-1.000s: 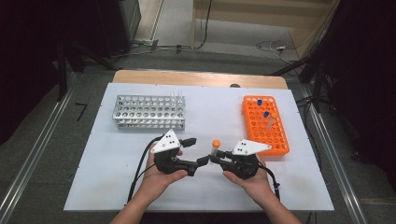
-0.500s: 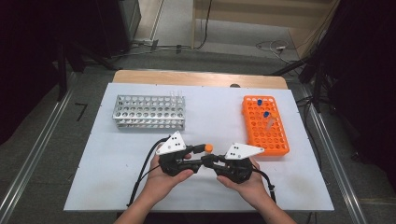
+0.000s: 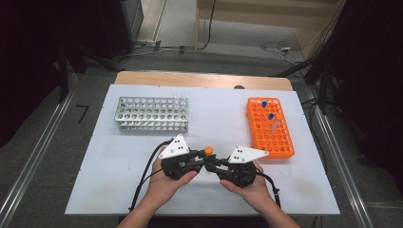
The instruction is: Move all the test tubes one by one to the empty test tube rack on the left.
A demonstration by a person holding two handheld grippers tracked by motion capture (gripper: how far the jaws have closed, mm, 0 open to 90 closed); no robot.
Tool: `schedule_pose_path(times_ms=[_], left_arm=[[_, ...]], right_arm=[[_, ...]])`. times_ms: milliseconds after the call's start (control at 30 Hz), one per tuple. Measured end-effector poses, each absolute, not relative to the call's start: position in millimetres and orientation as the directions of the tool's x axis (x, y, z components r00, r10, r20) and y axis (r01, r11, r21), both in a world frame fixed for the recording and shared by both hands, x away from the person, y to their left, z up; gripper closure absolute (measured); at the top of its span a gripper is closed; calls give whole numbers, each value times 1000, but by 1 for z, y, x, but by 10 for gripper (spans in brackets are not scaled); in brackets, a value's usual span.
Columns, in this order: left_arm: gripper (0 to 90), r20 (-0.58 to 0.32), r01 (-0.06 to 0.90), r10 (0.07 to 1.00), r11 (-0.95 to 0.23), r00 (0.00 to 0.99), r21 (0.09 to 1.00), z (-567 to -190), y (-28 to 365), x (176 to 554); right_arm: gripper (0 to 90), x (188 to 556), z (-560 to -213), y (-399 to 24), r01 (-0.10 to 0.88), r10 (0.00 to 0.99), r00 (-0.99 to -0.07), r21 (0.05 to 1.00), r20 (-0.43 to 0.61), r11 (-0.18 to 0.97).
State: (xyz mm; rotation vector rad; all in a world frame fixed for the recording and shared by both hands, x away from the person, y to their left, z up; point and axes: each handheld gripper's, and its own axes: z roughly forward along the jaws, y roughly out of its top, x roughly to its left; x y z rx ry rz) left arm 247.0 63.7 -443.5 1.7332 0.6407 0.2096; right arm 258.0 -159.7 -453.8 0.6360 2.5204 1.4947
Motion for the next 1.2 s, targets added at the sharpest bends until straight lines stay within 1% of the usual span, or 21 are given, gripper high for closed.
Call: schedule_pose_path(times_ms=[67, 200, 467, 700, 933, 967, 1200], left_arm=[[748, -195, 304, 520, -132, 831, 943, -443, 65, 247], [748, -192, 301, 530, -127, 826, 945, -442, 69, 248], [748, -191, 302, 560, -113, 806, 946, -440, 82, 253], [748, -192, 305, 597, -93, 779, 948, -437, 99, 260], [749, -176, 294, 643, -80, 746, 953, -427, 119, 272], [749, -173, 292, 651, -78, 739, 953, -426, 121, 274], [749, -165, 289, 693, -64, 701, 955, -419, 137, 289]], right_arm=[[669, 259, -454, -161, 284, 428, -899, 866, 92, 412], [530, 263, -455, -169, 291, 442, -892, 867, 94, 404], [316, 270, -451, -194, 301, 495, -864, 885, 96, 354], [194, 275, -450, -218, 327, 545, -832, 883, 100, 337], [123, 276, -449, -245, 344, 587, -804, 879, 94, 331], [92, 277, -449, -249, 342, 586, -805, 879, 92, 332], [11, 279, -453, -272, 369, 606, -788, 872, 109, 322]])
